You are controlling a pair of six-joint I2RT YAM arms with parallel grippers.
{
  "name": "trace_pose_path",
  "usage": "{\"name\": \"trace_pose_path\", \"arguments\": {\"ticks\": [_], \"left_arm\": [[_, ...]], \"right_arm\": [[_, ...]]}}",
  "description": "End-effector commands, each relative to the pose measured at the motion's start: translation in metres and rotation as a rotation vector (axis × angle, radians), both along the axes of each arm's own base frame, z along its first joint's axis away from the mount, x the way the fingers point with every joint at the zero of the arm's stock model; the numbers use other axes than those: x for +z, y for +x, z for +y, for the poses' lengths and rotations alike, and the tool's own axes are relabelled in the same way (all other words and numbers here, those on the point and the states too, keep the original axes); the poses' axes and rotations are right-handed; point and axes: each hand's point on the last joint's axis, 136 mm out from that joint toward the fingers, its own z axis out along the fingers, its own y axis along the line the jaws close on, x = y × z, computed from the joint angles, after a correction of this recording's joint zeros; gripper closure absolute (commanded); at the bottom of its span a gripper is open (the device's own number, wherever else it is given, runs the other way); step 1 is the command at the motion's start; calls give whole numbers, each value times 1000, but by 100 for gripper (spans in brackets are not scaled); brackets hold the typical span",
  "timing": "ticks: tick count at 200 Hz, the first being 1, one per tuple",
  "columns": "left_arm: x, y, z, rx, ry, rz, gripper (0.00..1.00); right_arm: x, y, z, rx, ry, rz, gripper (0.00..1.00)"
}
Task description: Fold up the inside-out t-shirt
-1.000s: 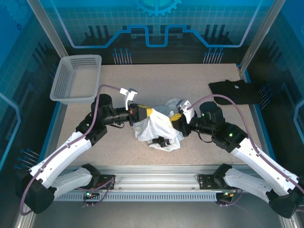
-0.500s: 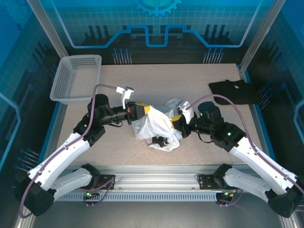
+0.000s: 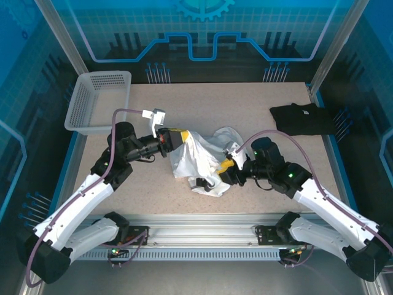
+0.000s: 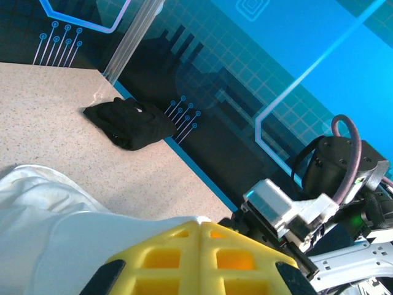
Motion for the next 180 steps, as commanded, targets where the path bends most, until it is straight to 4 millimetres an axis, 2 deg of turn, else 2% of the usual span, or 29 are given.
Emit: {"name": "trace_pose_path", "arguments": {"ticks": [1, 7, 15, 47, 62, 85, 107, 121, 136, 152, 170, 180], "left_arm": [[2, -4, -1, -27, -15, -17, 100], [2, -4, -1, -29, -14, -16, 100], [1, -4, -1, -32, -13, -12, 100], [-1, -3, -3, -42, -12, -2, 100], [-2, -3, -4, -48, -11, 2, 100], [-4, -3, -4, -47, -8, 3, 100], [-8, -1, -2, -30, -1, 8, 100], [-16, 7, 2, 22, 20, 25, 100], [-38, 27, 14, 152, 79, 92, 96], [-64, 46, 29, 284, 161, 165, 91], [-82, 56, 39, 358, 233, 216, 86], [-87, 56, 44, 378, 263, 232, 82]], "right_arm": [[43, 5, 8, 11, 83, -98, 57], [55, 5, 10, 13, 90, -129, 55], [57, 5, 12, 16, 74, -152, 53], [51, 4, 22, 31, 9, -185, 44], [49, 7, 26, 25, -4, -186, 44], [49, 16, 28, -6, -22, -189, 58], [58, 25, 24, -66, -16, -213, 88], [76, 27, 21, -98, 49, -227, 100], [101, 25, 24, -91, 178, -211, 100], [120, 20, 37, -43, 317, -158, 100], [124, 22, 53, -15, 378, -89, 100], [120, 30, 59, -35, 388, -55, 100]]}}
